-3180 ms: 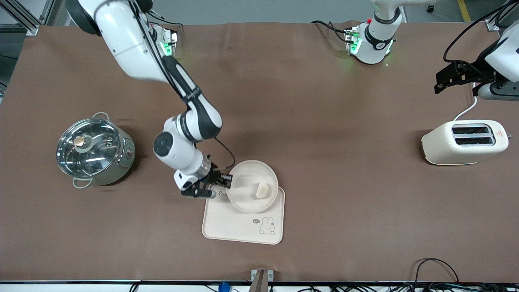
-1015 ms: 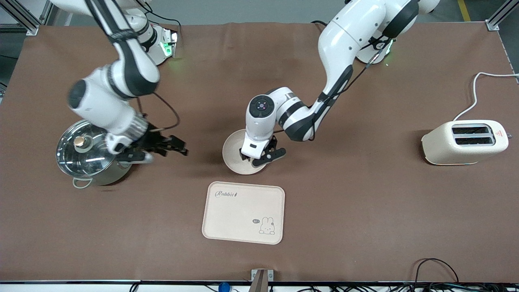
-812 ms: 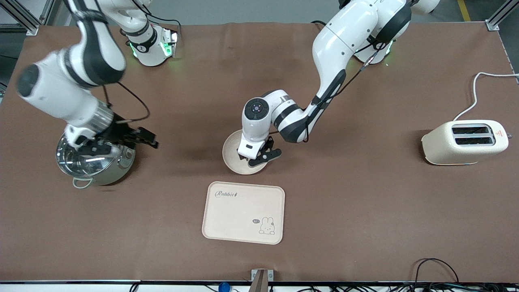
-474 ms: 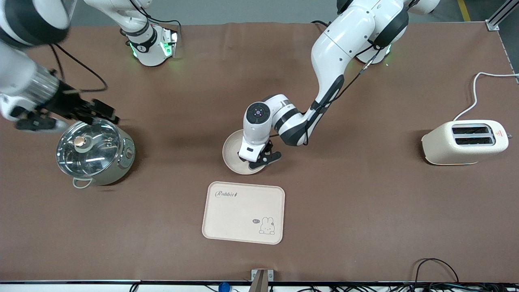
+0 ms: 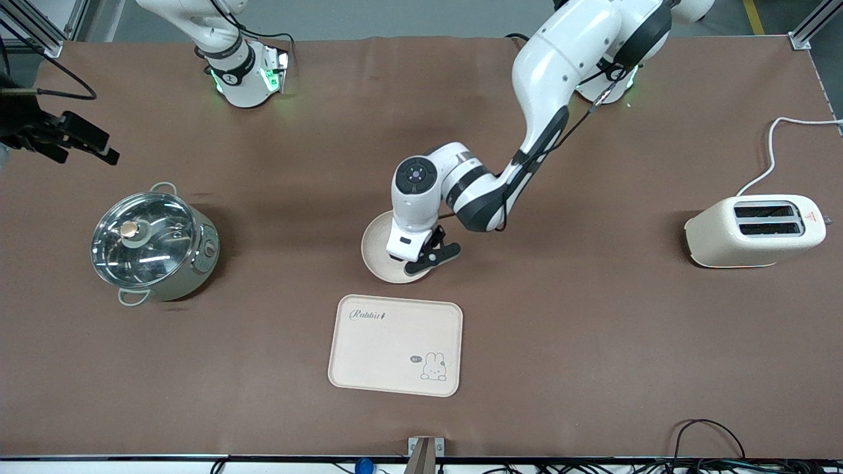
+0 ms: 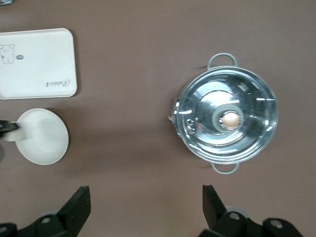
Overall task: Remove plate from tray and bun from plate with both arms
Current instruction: 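Lift the bun and carry it with the left gripper toward the toaster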
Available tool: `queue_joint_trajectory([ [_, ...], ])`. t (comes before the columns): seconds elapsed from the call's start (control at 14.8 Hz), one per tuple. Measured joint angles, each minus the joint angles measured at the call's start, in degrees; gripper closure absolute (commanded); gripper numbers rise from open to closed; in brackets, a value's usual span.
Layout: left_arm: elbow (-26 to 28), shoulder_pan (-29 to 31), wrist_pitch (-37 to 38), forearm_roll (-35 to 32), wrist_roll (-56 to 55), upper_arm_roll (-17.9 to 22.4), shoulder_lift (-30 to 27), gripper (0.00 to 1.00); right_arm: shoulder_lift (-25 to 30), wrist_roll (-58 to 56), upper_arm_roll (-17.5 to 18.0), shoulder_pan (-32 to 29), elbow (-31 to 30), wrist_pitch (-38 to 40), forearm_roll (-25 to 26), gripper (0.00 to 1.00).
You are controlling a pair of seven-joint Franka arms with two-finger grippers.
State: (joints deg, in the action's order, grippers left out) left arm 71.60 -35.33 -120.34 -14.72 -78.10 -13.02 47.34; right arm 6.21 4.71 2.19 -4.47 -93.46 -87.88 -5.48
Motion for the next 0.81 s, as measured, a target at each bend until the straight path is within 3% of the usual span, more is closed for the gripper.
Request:
queue_joint_trajectory([
  [0.14, 1.0, 5.1, 8.7, -0.6, 0.1, 0.2, -5.1, 0.66, -0.1, 0.2, -0.1, 0.0, 0.8, 0.4, 1.4, 0.0],
  [0.27, 5.0, 12.4, 11.9, -2.3, 0.7, 0.3, -8.7, 0.65, -0.3, 0.6, -0.3, 0.0, 0.9, 0.5, 2.0, 0.0],
  [0.41, 9.6, 20.0, 11.4, -4.2, 2.7, 0.3, -9.4, 0.65, -0.6, 0.6, -0.6, -0.2, 1.0, 0.5, 3.4, 0.0],
  [0.61, 15.6, 27.4, 4.7, -5.8, 4.8, 0.2, -7.6, 0.64, -0.6, 0.6, -0.9, -0.9, 1.6, 0.5, 8.3, 0.0],
  [0.68, 17.2, 28.9, 2.2, -6.9, 4.7, 0.2, -6.7, 0.58, -0.6, 0.5, -1.0, -1.5, 1.8, 0.5, 8.6, 0.0],
  [0.81, 19.1, 31.1, -1.7, -7.7, 4.7, 0.1, -4.9, 0.39, -0.8, 0.3, -1.1, -2.2, 1.9, 0.5, 8.6, 0.0],
])
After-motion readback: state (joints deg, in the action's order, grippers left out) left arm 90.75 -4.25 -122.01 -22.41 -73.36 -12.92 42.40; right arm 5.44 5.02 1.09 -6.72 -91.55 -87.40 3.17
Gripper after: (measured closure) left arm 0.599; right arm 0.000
